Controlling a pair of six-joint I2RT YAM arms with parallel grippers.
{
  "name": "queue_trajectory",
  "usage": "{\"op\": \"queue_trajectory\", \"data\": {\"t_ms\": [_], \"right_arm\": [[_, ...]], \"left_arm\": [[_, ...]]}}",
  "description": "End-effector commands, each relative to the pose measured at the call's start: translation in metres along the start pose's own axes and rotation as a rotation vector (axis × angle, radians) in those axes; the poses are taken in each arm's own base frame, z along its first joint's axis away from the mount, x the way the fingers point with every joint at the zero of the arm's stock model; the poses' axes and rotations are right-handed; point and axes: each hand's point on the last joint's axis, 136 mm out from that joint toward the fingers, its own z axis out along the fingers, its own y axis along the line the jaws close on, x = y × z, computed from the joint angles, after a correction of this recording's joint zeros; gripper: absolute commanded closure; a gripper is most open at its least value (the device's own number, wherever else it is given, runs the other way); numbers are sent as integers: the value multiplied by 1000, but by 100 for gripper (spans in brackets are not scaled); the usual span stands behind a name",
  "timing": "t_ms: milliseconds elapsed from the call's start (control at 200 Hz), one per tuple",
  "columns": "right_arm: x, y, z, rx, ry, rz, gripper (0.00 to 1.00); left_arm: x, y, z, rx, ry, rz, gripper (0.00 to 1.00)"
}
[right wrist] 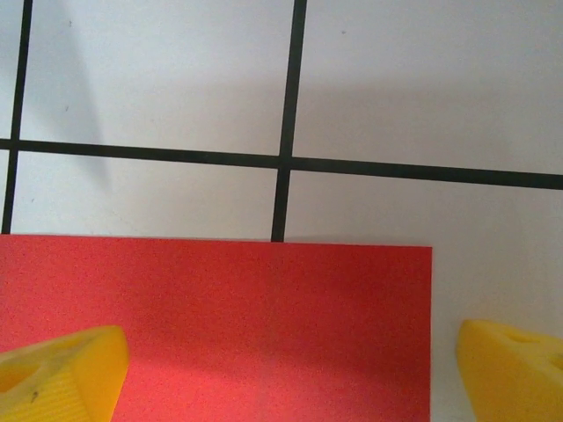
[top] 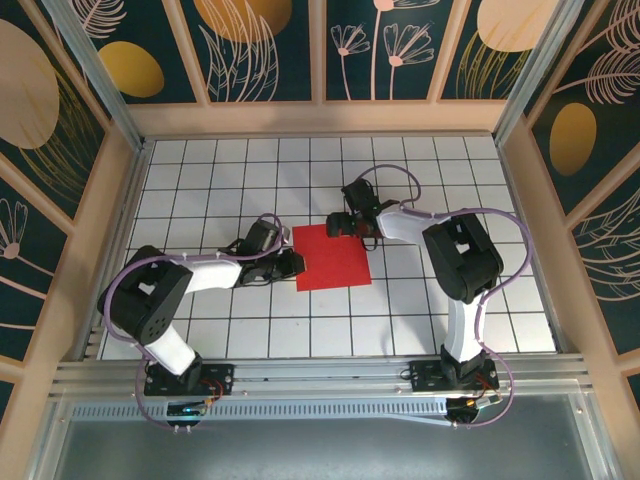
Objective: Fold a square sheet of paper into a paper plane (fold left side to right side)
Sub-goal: Pick up the square sheet of paper from the center of the table.
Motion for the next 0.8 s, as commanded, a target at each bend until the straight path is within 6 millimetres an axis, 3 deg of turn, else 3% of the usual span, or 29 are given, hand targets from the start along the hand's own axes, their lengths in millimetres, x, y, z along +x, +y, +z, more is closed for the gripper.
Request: {"op": "queue_trajectory", "data": {"t_ms": [0,330,480,796], "right_arm": [[18,7,4,15,61,-31,5],[29,23,-3,21,88,-75,7],[36,29,-11,14,105,-96,12],[47,45,-20,-51,156,-114,42]], "left_arm": [[-6,-5,6,5,-11,9,83],[-5,6,11,-39,-12,5,85],[-7,5,11,-32,-22,1,85],[-11,-7,10,23,-35,-9,85]]}}
